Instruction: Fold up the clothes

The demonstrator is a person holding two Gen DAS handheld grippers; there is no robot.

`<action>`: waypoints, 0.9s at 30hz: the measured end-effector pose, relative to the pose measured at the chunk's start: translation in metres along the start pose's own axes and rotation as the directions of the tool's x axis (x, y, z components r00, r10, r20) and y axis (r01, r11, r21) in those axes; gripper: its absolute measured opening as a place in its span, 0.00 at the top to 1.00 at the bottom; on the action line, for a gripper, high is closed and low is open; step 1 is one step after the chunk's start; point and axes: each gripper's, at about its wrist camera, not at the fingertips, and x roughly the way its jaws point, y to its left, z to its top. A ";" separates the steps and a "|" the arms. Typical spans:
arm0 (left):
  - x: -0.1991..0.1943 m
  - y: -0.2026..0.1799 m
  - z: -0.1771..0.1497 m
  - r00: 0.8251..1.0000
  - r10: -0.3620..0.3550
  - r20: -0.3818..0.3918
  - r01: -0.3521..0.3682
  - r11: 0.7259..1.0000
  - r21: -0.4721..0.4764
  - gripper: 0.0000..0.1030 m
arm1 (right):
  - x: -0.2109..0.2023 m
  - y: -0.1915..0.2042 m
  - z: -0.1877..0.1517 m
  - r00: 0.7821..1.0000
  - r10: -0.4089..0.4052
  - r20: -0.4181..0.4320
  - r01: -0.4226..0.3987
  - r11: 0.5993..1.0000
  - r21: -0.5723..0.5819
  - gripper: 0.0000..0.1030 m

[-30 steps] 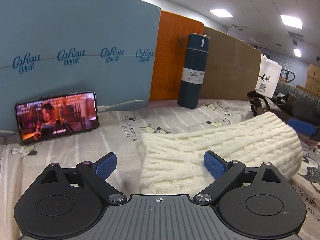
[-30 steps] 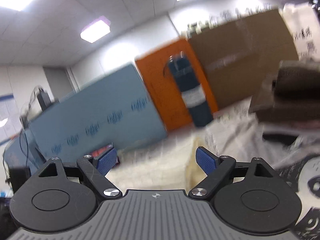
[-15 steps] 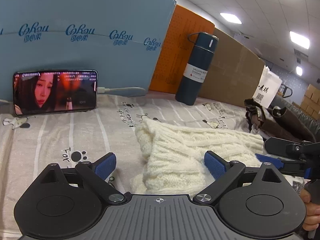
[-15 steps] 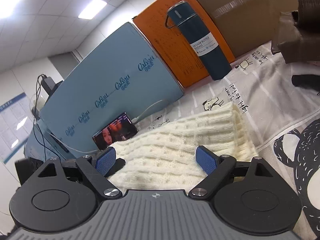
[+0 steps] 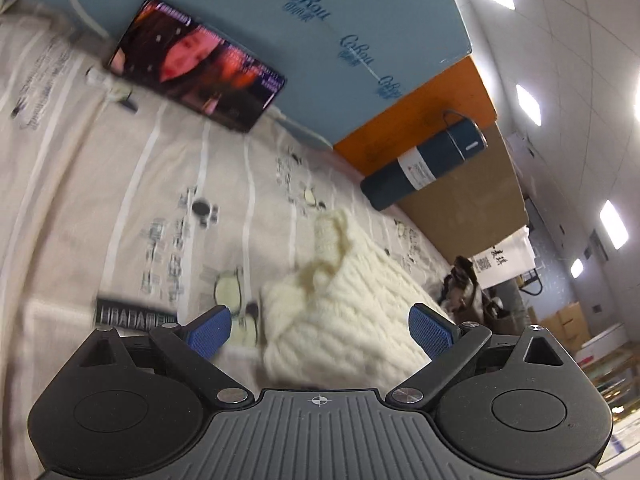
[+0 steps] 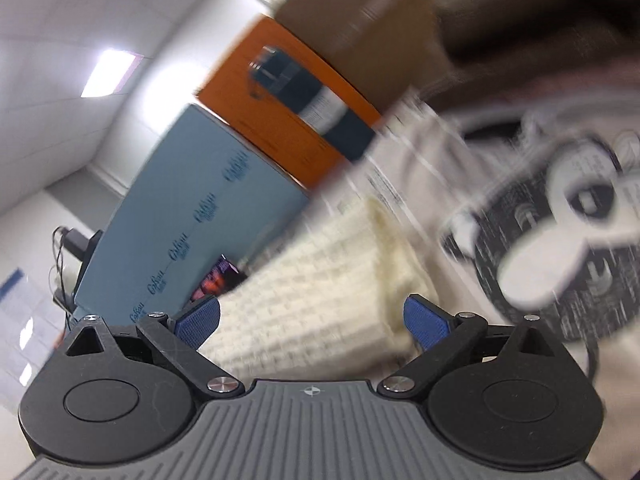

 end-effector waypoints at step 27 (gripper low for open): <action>0.062 -0.027 -0.027 0.984 0.046 0.174 -0.052 0.998 0.031 0.19 | 0.065 0.003 -0.027 0.982 -0.165 0.095 0.163 0.986 0.021 0.22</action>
